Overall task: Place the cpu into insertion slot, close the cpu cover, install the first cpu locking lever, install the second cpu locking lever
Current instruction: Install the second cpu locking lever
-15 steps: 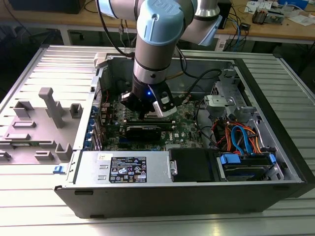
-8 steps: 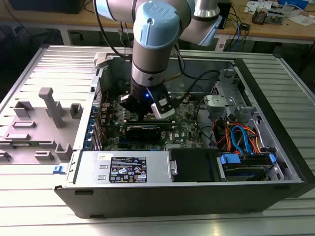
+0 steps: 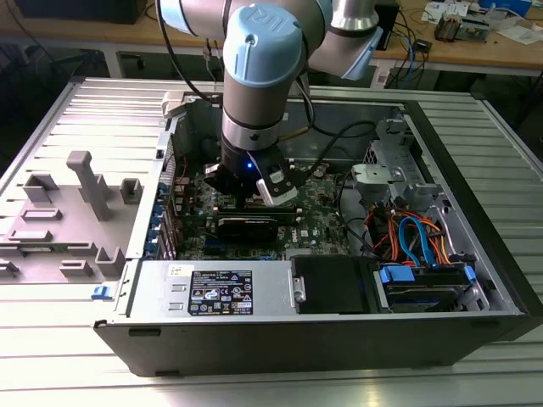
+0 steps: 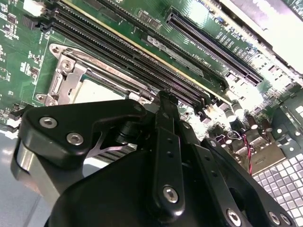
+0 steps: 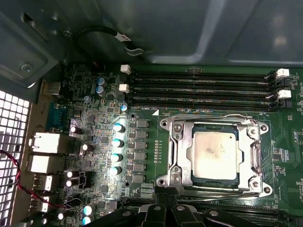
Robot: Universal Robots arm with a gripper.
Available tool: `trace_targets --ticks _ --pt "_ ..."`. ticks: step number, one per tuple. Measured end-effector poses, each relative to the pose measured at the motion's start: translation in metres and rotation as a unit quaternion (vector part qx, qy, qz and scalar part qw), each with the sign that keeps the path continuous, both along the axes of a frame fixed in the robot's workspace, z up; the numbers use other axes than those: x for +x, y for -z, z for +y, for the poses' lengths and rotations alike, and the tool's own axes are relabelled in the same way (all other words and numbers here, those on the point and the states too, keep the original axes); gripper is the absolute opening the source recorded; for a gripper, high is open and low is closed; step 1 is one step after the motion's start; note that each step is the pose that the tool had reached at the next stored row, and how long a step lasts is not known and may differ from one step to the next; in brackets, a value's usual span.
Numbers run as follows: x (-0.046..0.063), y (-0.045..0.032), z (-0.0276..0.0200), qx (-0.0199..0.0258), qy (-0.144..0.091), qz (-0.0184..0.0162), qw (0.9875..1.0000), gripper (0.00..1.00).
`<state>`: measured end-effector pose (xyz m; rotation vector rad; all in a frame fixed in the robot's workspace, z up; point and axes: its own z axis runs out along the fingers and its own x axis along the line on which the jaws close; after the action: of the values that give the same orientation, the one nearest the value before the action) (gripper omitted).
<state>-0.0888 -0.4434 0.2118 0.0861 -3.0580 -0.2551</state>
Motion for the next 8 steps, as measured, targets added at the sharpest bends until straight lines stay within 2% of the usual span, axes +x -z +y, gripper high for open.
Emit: trace_targets --ticks 8 --pt "-0.0011 0.0011 -0.0001 0.0011 0.000 -0.0006 1.0000 0.11"
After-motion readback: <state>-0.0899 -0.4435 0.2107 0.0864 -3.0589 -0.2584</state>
